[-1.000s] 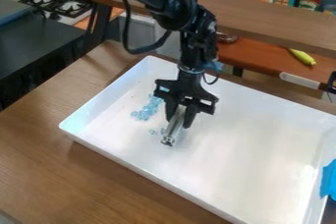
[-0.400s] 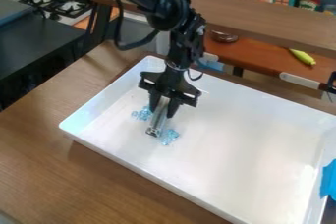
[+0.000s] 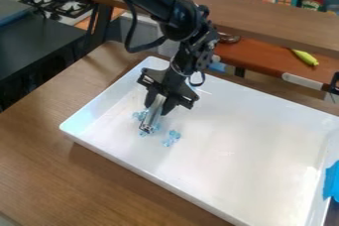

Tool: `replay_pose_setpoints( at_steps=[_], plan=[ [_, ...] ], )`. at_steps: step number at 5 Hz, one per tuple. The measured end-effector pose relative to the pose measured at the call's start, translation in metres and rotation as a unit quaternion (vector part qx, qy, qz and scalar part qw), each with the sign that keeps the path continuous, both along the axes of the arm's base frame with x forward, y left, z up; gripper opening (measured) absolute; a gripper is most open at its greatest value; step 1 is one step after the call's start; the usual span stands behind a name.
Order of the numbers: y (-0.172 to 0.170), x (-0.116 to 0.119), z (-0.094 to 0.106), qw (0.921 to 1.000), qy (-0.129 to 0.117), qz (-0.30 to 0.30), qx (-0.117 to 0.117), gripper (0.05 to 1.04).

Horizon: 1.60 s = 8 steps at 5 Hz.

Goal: Sweep into pile

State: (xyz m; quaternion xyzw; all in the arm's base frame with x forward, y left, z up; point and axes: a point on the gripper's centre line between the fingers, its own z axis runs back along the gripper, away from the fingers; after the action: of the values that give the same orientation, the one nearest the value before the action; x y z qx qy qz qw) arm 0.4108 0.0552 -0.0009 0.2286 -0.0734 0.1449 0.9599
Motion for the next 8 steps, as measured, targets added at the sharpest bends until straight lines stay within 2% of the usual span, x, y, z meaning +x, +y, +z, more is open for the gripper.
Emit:
replay_pose_setpoints(
  at_steps=[1,2,3,4,5,6,8],
  plan=[
    [-0.018,-0.009,0.025,0.9988,-0.015,-0.015,-0.044,0.387],
    [-0.052,-0.017,0.045,0.9942,-0.016,-0.052,-0.092,0.387],
    [-0.082,-0.029,0.035,0.9909,0.003,-0.084,-0.106,0.387],
    [-0.099,-0.033,0.02,0.987,0.034,-0.102,-0.119,0.387],
    [-0.092,-0.032,-0.001,0.9854,0.063,-0.101,-0.122,0.387],
    [-0.079,-0.03,-0.015,0.9862,0.072,-0.101,-0.11,0.387],
    [-0.051,-0.018,-0.015,0.9903,0.038,-0.098,-0.091,0.387]
  ],
)
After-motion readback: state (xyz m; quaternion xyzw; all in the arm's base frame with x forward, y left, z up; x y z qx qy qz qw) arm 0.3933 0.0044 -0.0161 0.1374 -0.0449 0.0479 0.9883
